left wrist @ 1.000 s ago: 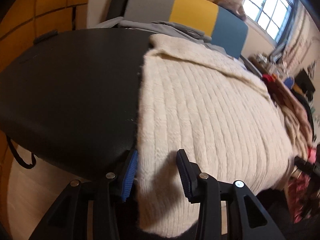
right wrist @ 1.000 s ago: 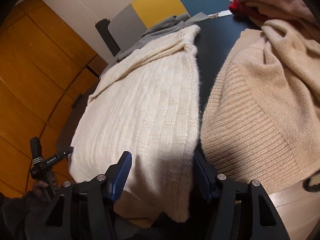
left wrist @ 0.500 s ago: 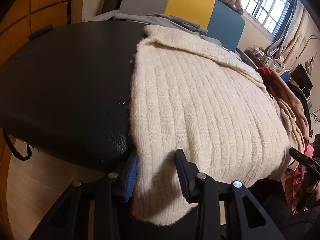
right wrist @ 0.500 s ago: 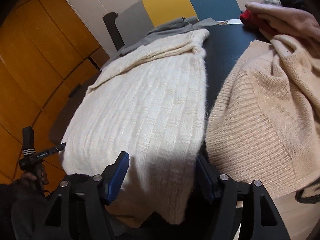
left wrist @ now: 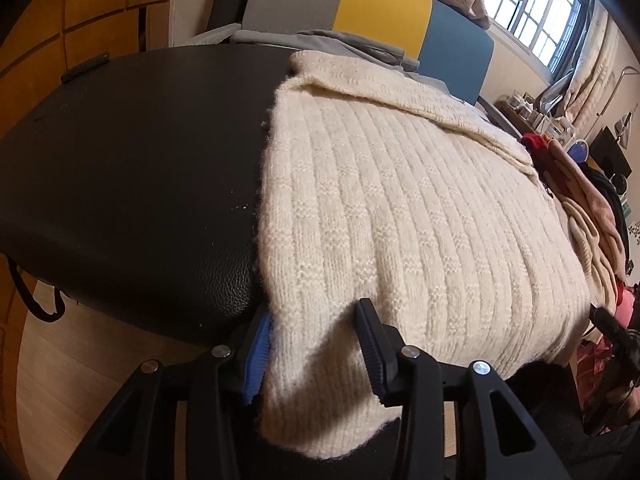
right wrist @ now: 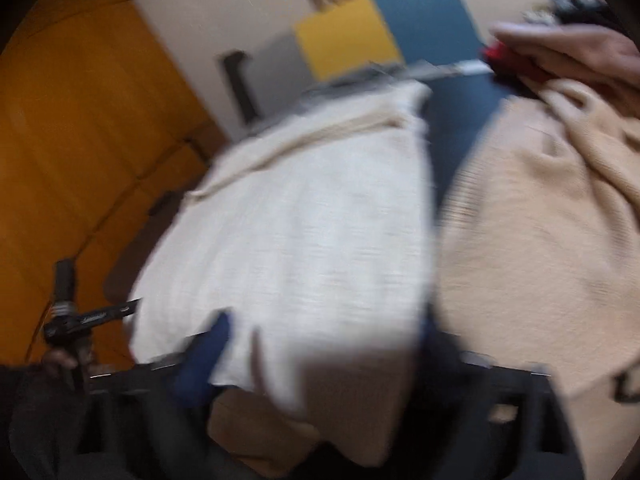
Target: Fold clothes
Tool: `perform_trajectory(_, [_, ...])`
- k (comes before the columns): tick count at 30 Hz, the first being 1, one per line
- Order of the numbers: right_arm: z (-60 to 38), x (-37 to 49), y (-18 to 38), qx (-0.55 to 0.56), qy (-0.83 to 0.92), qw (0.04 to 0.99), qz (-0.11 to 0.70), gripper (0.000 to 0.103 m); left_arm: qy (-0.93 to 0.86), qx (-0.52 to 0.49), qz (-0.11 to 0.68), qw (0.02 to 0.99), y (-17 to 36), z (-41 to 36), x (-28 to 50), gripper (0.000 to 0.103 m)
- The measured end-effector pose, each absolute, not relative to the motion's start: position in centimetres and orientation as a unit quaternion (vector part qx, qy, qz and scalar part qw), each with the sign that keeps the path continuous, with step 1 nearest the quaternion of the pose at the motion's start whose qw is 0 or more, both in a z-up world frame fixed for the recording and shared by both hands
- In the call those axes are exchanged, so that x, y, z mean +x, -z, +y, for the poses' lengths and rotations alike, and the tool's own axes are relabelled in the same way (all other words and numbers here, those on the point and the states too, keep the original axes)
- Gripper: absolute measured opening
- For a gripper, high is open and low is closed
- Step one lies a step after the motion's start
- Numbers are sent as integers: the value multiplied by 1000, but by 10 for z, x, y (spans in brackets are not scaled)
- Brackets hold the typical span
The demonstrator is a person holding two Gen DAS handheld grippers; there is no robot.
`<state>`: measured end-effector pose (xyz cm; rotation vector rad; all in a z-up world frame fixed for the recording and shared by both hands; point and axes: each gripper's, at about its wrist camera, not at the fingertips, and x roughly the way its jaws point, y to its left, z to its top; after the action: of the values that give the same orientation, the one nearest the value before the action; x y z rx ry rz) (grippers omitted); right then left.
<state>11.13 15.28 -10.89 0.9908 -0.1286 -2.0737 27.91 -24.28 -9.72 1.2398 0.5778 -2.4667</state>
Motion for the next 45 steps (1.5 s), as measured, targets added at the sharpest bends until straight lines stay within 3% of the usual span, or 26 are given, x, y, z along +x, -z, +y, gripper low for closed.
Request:
perform_trajectory(16, [120,114,103,422,830,361,46,101,859,454,161,174,92,-235,270,42])
perform_trajectory(21, [131,111,101,430,831,351,35,82,859,453,167,172,92,-237,270,42])
perform_trajectory(26, [140,110,100,435,826,359,16,80,859,453,165,170,92,-238,270,42])
perform_trajectory(29, [142,111,101,433,832,347,21,70,859,454,162,171,91,-237,270,42])
perform_trajectory(31, [146,108,101,433,837,333,23,35,859,455,162,172,91,-239,269,42])
perform_trajectory(33, [156,102,101,442,834,329,2,20,859,455,161,172,91,-239,268,41])
perform_trajectory(34, [159,99,102,447,832,330,-9,15,859,455,160,171,90,-239,268,35])
perform_trajectory(37, [164,91,101,465,813,348,-55,10,863,453,177,135,84,-241,266,11])
perform_trajectory(45, [150,61,94,473,747,423,-197,9,860,408,305,18,63,-272,258,7])
